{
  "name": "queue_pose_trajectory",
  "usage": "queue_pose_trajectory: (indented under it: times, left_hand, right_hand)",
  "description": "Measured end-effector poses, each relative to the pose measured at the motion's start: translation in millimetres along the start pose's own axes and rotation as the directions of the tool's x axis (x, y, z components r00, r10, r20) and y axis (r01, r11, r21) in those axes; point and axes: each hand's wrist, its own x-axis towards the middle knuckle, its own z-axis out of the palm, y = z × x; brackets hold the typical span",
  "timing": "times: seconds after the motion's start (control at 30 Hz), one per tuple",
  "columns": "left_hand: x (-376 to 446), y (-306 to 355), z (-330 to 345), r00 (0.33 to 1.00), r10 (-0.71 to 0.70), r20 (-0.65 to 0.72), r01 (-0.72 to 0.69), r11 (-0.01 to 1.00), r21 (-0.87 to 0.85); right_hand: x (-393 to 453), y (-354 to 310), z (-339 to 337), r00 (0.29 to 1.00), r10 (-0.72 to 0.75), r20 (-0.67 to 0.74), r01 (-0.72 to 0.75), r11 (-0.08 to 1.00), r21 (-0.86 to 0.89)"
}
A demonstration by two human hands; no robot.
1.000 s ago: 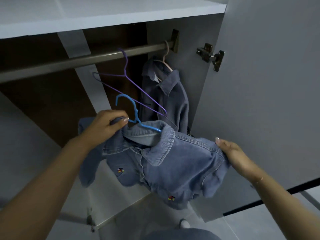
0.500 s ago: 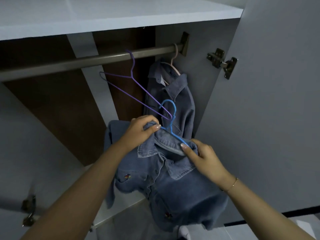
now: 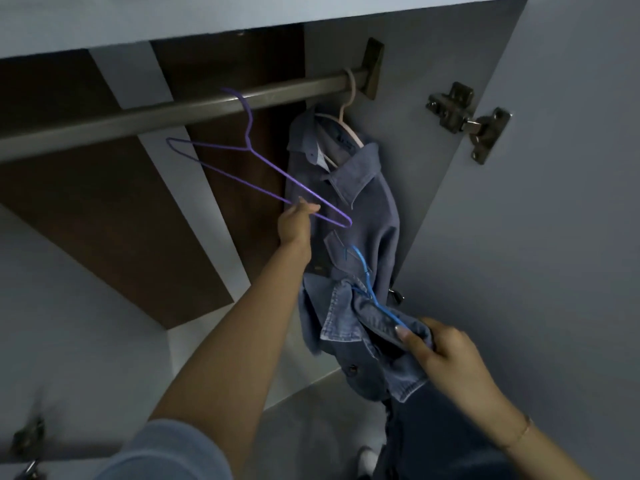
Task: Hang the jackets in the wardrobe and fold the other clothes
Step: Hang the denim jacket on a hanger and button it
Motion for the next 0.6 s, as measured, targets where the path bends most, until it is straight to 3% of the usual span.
queue_pose_trajectory:
  times: [0.13, 0.23, 0.33, 0.4, 0.53, 0.6]
  left_hand:
    - [2.0, 2.9, -6.5, 0.989, 0.145, -0.038, -0.147, 0.988, -0.052]
    - [9.9, 18.0, -2.1, 0.996, 0.076, -0.048, -0.082, 0.986, -0.144]
    - [12.0, 32.4, 14.8, 0.995, 0.04, 0.09, -0.026, 0.988, -0.151]
    - [10.1, 34.9, 21.4, 0.994, 0.041, 0.099, -0.029, 0.992, -0.12]
    - [7.0, 31.1, 1.0, 0.986, 0.067, -0.155, -0.103, 0.967, -0.235]
    - [3.4, 27.5, -25.0, 0.95, 0.104, -0.294, -0.156, 0.975, -0.16]
  right_hand:
    - [18.4, 4.7, -3.7, 0.999, 0.03, 0.013, -0.031, 0.996, 0.08]
    - [26.5, 10.4, -5.8, 0.998, 0.058, 0.038, -0.062, 0.991, 0.117]
    - [36.4, 12.4, -5.5, 0.997, 0.061, 0.047, -0.067, 0.987, 0.149]
    - [44.2, 12.3, -3.4, 0.998, 0.054, 0.042, -0.06, 0.984, 0.167]
    - [56.1, 12.9, 1.5, 0.997, 0.045, 0.064, -0.057, 0.977, 0.206]
    - [60.5, 11.2, 4.2, 0.996, 0.024, 0.089, -0.044, 0.971, 0.234]
